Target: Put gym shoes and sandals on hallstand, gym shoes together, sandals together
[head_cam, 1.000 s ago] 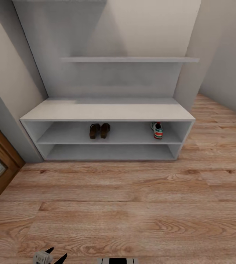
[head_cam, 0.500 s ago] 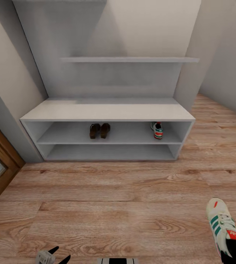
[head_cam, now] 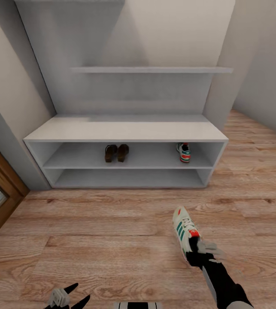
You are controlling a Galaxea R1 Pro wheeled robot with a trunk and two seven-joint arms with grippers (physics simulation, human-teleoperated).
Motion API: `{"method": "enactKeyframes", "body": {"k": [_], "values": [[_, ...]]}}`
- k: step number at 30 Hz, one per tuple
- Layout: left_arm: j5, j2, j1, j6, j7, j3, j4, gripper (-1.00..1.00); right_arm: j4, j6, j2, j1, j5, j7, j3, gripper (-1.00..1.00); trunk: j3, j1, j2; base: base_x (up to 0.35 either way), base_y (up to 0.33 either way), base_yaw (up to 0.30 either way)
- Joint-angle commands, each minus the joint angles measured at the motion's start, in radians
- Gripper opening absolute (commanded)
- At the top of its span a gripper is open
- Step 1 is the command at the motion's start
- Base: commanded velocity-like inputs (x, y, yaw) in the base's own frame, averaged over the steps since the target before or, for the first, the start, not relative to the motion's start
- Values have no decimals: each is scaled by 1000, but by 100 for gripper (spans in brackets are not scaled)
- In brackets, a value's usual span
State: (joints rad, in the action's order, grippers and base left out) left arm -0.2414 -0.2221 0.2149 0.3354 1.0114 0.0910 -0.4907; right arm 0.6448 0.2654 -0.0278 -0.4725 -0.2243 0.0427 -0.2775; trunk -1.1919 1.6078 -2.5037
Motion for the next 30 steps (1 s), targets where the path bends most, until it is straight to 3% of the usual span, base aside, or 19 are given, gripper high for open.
{"method": "enactKeyframes", "body": {"k": [1,4,10,14,24,28,30], "values": [[-1,1,3,5,4,1,0,100,3,25,-7,-18,-16,4,7,-100,-1,0,0,0,0,0],[4,7,12,6,1,-1,8,100,7,95,-32,-104,-18,4,52,-100,-1,0,0,0,0,0],[30,7,14,6,7,-1,4,100,39,175,-59,-190,-17,3,68,-100,-1,0,0,0,0,0],[36,8,14,6,7,-1,2,100,57,222,-82,-205,-17,4,71,-100,-1,0,0,0,0,0],[36,6,13,7,9,0,0,100,71,228,-107,-208,-17,2,72,-100,-1,0,0,0,0,0],[36,6,12,8,9,0,-1,100,73,229,-126,-209,-17,-32,72,-100,-1,0,0,0,0,0],[37,7,11,8,9,-1,-1,100,73,230,-144,-212,-17,-87,72,-100,-1,0,0,0,0,0]]}}
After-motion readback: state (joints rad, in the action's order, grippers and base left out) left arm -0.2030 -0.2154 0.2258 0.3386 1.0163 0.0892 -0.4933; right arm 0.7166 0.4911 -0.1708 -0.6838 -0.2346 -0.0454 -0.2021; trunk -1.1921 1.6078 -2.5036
